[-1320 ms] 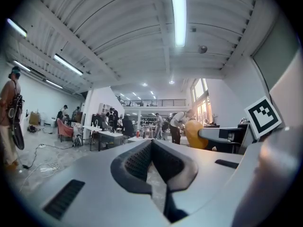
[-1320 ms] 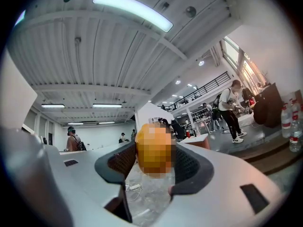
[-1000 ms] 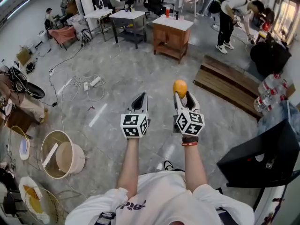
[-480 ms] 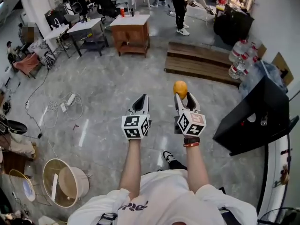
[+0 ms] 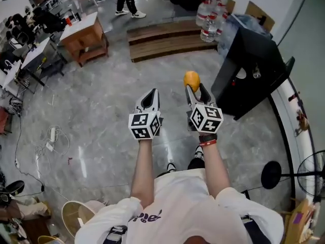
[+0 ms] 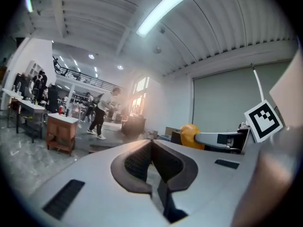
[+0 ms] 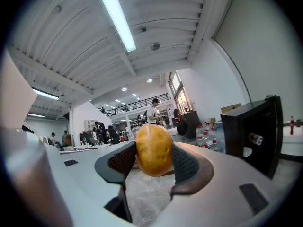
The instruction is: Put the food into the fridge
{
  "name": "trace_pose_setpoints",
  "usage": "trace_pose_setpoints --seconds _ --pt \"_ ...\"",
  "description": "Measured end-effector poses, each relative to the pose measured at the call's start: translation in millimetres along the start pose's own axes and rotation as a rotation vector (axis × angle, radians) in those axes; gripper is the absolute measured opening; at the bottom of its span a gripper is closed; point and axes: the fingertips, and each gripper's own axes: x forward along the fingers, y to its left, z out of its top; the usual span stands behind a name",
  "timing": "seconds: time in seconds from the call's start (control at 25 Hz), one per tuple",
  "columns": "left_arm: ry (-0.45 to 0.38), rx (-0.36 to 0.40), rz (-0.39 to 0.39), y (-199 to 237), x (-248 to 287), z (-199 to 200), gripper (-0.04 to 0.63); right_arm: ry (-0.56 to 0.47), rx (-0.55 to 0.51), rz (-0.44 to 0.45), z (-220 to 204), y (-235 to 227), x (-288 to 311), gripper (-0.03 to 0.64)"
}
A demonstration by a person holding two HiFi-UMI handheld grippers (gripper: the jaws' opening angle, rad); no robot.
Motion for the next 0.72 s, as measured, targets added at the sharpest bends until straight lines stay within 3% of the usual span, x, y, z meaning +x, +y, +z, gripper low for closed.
trace_pose_setpoints --seconds 0.32,0.72 --pt "0.046 0.031 -0.270 -158 91 -25 0.018 -0.068 0.022 -0.244 32 -158 -74 0.252" --pt "0.097 0.075 -0.466 -370 168 -64 0.018 -0.110 0.064 -0.419 64 -350 -175 0.252"
